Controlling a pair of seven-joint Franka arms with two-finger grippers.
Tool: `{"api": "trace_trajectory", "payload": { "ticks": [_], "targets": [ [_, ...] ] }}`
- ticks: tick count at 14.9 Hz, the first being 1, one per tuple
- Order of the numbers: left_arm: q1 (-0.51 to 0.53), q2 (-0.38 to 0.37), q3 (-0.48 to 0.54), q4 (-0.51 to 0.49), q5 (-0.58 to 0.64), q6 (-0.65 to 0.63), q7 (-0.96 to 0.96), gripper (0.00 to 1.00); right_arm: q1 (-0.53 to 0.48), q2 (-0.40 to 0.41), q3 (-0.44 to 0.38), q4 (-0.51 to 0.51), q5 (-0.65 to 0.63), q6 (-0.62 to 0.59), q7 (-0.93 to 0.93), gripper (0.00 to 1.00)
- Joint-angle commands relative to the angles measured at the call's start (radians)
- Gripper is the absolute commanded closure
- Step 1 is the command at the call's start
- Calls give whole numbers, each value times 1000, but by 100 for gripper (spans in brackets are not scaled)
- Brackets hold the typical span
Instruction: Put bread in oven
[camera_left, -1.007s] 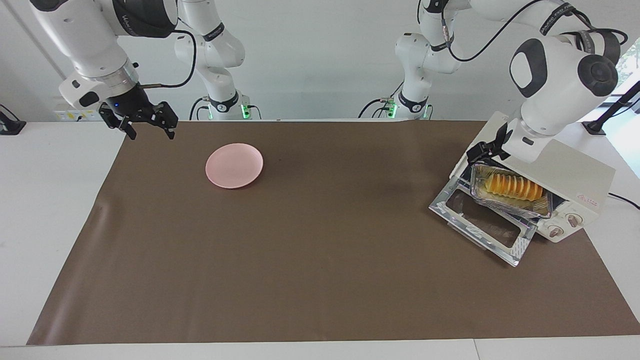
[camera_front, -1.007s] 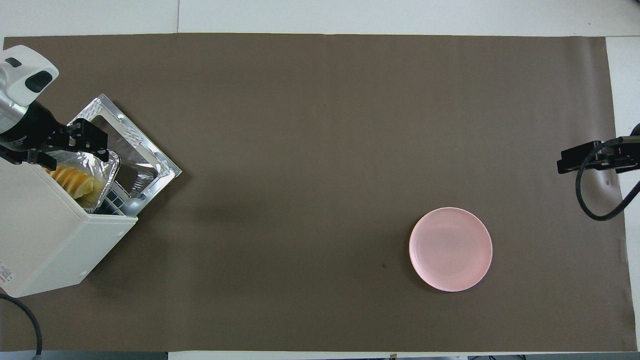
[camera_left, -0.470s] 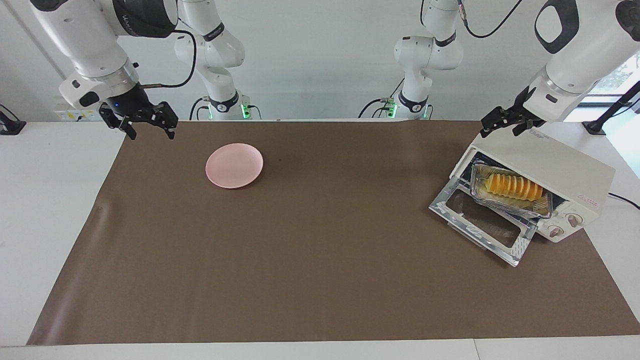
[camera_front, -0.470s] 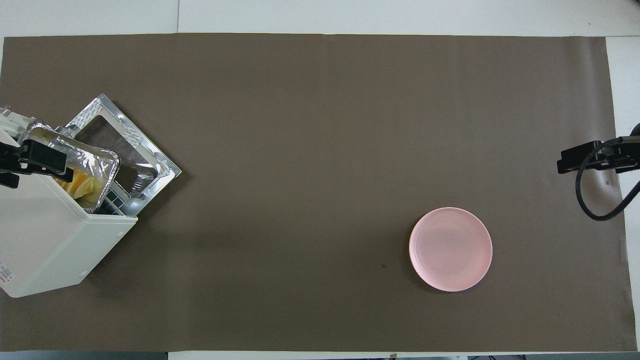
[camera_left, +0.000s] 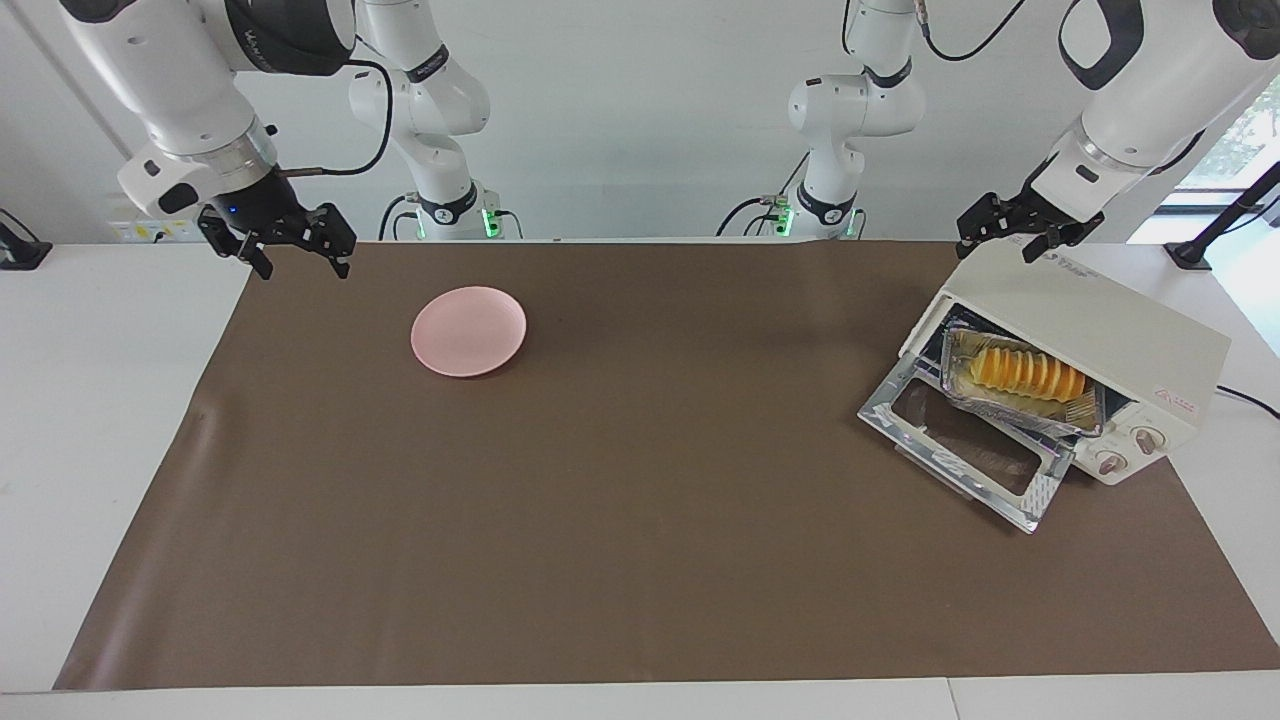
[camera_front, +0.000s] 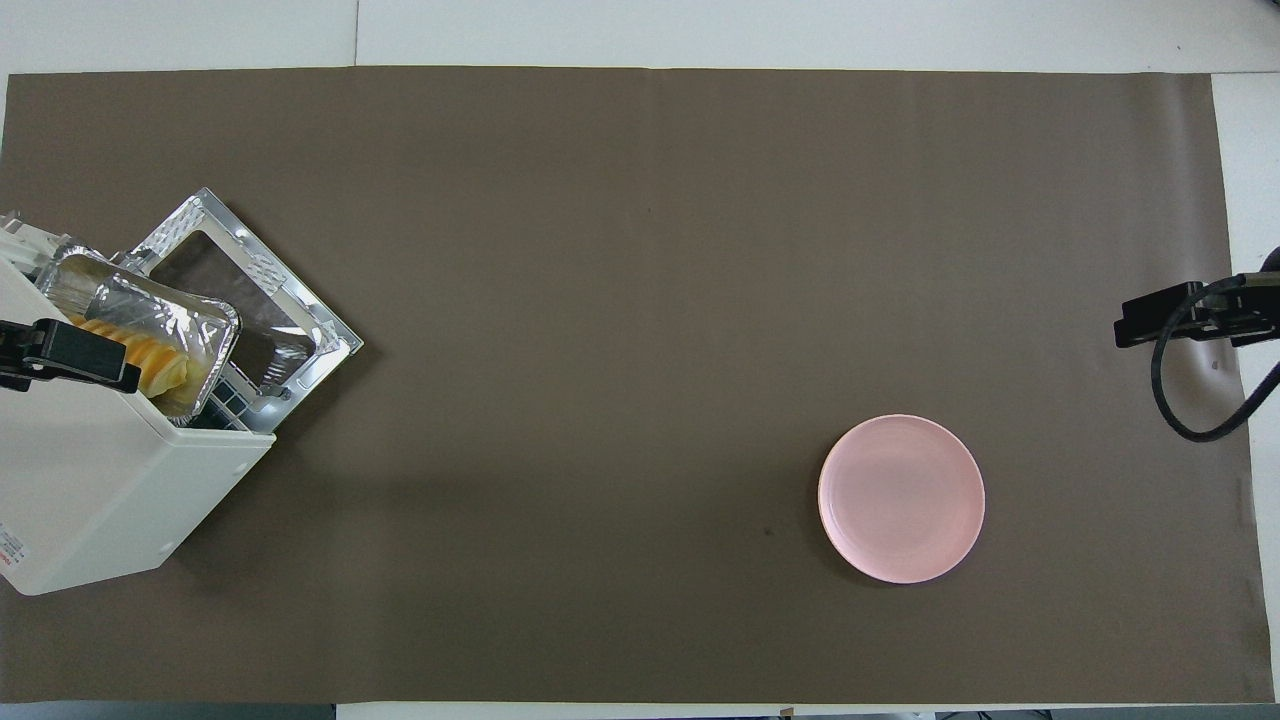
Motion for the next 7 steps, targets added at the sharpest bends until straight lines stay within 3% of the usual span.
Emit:
{"api": "trace_trajectory", "payload": {
  "ticks": [1, 7],
  "targets": [
    [11, -12, -18, -24, 30, 34, 21, 0, -11, -2, 9, 4, 13, -13, 11, 0],
    [4, -10, -44, -24, 57, 35, 21, 0, -11, -3, 9, 4, 13, -13, 11, 0]
  ]
}}
